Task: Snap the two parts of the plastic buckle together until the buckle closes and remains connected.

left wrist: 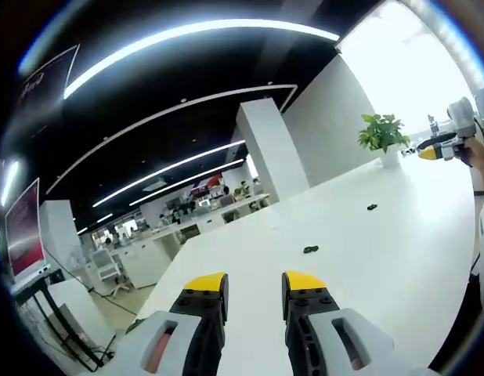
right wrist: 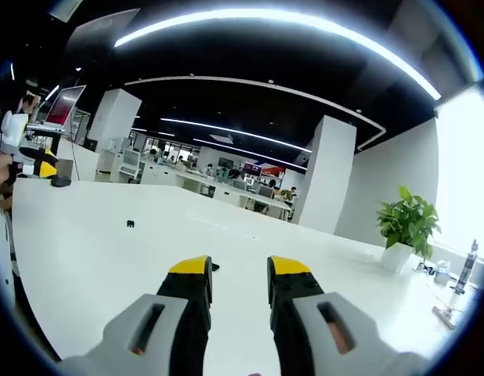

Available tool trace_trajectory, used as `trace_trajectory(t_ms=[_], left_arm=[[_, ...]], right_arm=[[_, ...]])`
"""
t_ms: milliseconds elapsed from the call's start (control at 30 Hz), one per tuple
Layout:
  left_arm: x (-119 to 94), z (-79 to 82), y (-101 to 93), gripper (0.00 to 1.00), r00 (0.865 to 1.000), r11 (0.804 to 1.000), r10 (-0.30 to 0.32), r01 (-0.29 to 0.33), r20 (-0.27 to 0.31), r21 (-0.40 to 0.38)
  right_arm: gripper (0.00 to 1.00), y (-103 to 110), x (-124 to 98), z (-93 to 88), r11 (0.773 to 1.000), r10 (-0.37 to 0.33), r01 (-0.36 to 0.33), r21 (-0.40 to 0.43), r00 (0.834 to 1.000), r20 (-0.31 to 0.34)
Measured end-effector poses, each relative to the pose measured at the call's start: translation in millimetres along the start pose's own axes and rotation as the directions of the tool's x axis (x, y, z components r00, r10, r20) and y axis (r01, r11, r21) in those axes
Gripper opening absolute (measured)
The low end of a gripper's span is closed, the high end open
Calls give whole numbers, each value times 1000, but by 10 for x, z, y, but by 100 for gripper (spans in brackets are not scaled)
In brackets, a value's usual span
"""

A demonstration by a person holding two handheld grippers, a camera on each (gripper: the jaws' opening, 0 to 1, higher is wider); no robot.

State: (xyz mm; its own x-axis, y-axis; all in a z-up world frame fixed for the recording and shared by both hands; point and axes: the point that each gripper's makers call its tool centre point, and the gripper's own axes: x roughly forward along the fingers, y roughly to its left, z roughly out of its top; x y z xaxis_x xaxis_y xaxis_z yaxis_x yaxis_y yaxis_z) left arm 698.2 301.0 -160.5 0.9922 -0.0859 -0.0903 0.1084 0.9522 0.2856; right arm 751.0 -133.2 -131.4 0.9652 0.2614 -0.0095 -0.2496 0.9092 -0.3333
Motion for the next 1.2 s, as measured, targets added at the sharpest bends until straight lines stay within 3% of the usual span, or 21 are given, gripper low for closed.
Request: trace_trajectory(t_ms=[600, 967, 1200], left_arm=[[24, -15, 40, 27, 1000, 999, -4, 5, 24, -39], [37, -29, 20, 27, 1000, 999, -19, 20, 24, -49], [37, -30, 1, 27, 999, 999, -24, 25, 24, -47]], right_arm=[[28, 273, 248, 4, 992, 129, -130, -10, 992, -6], [27, 386, 390, -13, 973, 227, -228, -28, 973, -29], [27, 491, 474, -77, 954, 299, -300, -18, 953, -43]])
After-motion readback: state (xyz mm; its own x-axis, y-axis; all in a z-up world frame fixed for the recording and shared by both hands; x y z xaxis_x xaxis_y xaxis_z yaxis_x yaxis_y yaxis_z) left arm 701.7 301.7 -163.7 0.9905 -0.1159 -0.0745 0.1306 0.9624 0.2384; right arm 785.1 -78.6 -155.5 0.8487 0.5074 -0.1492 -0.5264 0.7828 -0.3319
